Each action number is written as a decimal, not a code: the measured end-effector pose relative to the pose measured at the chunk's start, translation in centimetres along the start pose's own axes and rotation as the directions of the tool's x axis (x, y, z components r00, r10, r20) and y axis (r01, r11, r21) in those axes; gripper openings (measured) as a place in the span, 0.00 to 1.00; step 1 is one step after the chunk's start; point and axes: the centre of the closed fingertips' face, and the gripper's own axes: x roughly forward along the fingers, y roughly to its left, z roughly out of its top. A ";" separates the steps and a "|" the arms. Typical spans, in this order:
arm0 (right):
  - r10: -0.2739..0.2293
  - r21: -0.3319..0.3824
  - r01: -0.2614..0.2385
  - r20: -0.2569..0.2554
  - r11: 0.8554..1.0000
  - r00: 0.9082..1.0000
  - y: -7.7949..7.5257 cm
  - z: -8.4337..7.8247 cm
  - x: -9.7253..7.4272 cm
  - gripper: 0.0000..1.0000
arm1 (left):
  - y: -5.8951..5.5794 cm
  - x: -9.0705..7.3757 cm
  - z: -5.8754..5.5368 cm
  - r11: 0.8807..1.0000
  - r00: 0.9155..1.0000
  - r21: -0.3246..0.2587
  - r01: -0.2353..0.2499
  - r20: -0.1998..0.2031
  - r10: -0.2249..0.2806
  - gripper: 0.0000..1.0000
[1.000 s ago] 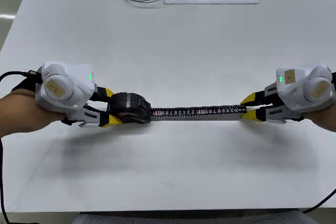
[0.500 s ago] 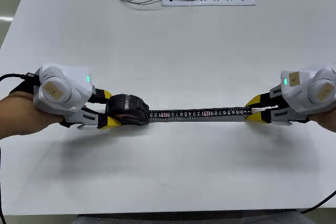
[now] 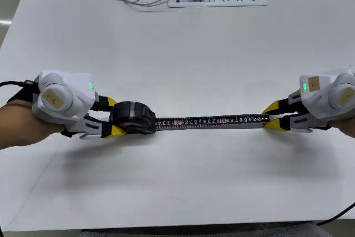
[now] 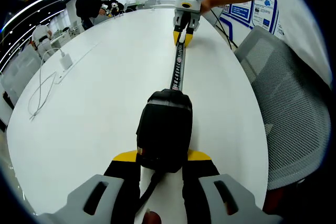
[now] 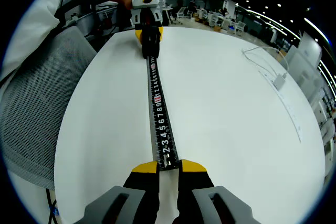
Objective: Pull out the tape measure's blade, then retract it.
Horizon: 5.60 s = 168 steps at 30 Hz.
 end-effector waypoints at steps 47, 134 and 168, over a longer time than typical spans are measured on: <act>0.019 0.054 -0.017 -0.035 0.998 0.999 0.2 0.7 0.3 0.18 | 0.1 0.2 0.3 0.997 1.000 -0.073 -0.031 -0.003 0.031 0.35; -0.333 0.401 0.260 0.123 0.878 0.935 7.4 2.9 -7.4 0.83 | -7.2 -9.0 -1.8 0.796 0.880 -0.517 -0.315 0.154 0.449 0.94; -0.372 0.500 0.254 0.149 0.828 0.916 10.3 1.7 -7.0 0.85 | -9.2 -8.5 -3.8 0.740 0.877 -0.603 -0.299 0.131 0.462 0.93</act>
